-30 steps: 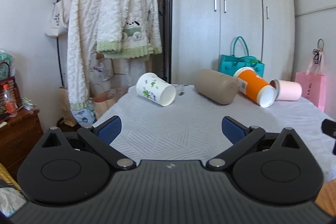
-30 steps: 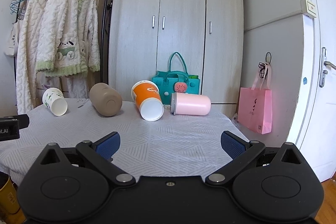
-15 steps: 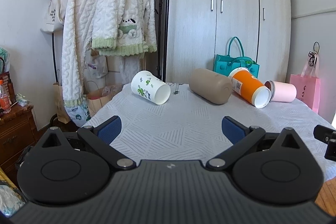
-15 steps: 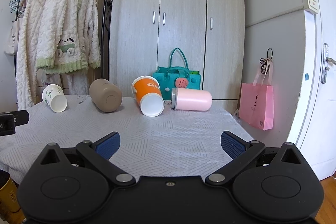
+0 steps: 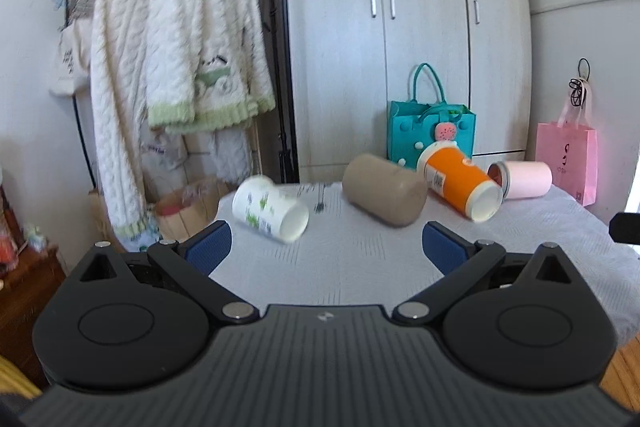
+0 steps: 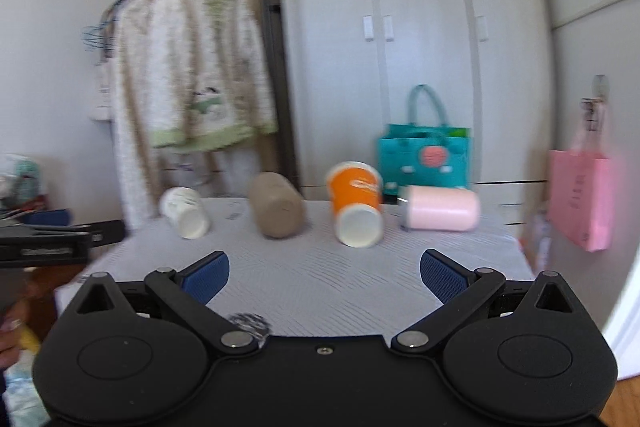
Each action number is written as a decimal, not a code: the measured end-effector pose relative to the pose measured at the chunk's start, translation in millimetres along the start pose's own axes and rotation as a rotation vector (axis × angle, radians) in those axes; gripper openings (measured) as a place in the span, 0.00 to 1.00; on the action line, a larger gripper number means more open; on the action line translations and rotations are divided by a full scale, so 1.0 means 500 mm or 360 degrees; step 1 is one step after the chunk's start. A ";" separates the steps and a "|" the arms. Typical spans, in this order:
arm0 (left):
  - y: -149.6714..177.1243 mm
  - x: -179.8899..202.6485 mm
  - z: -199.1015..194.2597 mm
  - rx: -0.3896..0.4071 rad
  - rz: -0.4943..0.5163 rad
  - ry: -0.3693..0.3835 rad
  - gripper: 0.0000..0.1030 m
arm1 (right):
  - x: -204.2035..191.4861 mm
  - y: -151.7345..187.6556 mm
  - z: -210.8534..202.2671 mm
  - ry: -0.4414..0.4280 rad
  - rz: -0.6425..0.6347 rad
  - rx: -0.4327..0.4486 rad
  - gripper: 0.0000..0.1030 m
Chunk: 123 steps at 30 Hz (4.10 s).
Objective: Flip cup upright
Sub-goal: 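Move the right gripper to the tipped orange cup and close around it, then lift the orange cup with the right gripper while the left tool approaches it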
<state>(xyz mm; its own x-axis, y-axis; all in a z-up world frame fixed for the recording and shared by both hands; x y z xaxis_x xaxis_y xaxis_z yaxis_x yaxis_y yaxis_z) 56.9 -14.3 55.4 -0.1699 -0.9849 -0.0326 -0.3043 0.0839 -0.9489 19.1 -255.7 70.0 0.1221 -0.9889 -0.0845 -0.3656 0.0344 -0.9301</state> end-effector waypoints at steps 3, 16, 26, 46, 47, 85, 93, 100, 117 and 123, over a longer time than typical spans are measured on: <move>-0.033 0.004 0.022 -0.0012 -0.0034 0.0064 1.00 | 0.007 -0.031 0.021 -0.0092 0.0007 -0.0078 1.00; -0.116 0.057 0.216 -0.0262 -0.0023 0.0328 1.00 | 0.040 -0.116 0.201 -0.0277 -0.0049 -0.0447 0.97; -0.126 0.070 0.334 -0.0289 -0.0113 0.0454 1.00 | 0.084 -0.136 0.350 -0.0285 -0.0070 -0.0592 0.90; -0.123 0.070 0.416 -0.0332 -0.0250 0.0671 1.00 | 0.126 -0.114 0.533 -0.0188 -0.0012 -0.0816 0.77; -0.122 0.069 0.416 -0.0332 -0.0252 0.0666 1.00 | 0.124 -0.112 0.536 -0.0181 -0.0009 -0.0806 0.77; -0.080 0.027 0.251 -0.0384 -0.0209 0.0692 1.00 | 0.017 -0.060 0.280 -0.0178 0.0011 -0.0753 0.68; -0.067 -0.004 0.209 -0.0457 -0.0277 0.0729 1.00 | -0.044 -0.025 0.262 -0.0354 0.0181 -0.0859 0.68; -0.047 -0.036 0.175 -0.0499 -0.0298 0.0755 1.00 | -0.073 -0.015 0.242 -0.0393 0.0209 -0.0913 0.68; 0.075 -0.054 0.214 -0.0844 -0.0688 0.1000 1.00 | -0.123 0.018 0.250 -0.0646 0.0213 -0.1033 0.69; 0.088 -0.040 0.231 -0.0885 -0.0701 0.1004 0.99 | -0.122 0.025 0.265 -0.0717 0.0164 -0.1036 0.70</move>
<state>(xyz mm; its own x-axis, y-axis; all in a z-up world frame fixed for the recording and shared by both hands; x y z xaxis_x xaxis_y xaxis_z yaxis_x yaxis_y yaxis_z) 155.3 -8.2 -22.1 -0.3591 -0.6953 0.6226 -0.8369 -0.0554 -0.5446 129.4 -175.9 16.1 0.3688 -0.8271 -0.4241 -0.8436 -0.1063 -0.5263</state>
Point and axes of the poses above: each gripper's, at about its wrist camera, not at the fingertips, and z roughly the way its jaws point, x to its right, y to its underside, the point moved 4 cm from there along z, roughly the way its jaws point, and after that the axes turned 3 degrees about y, right-handed, at the moved point
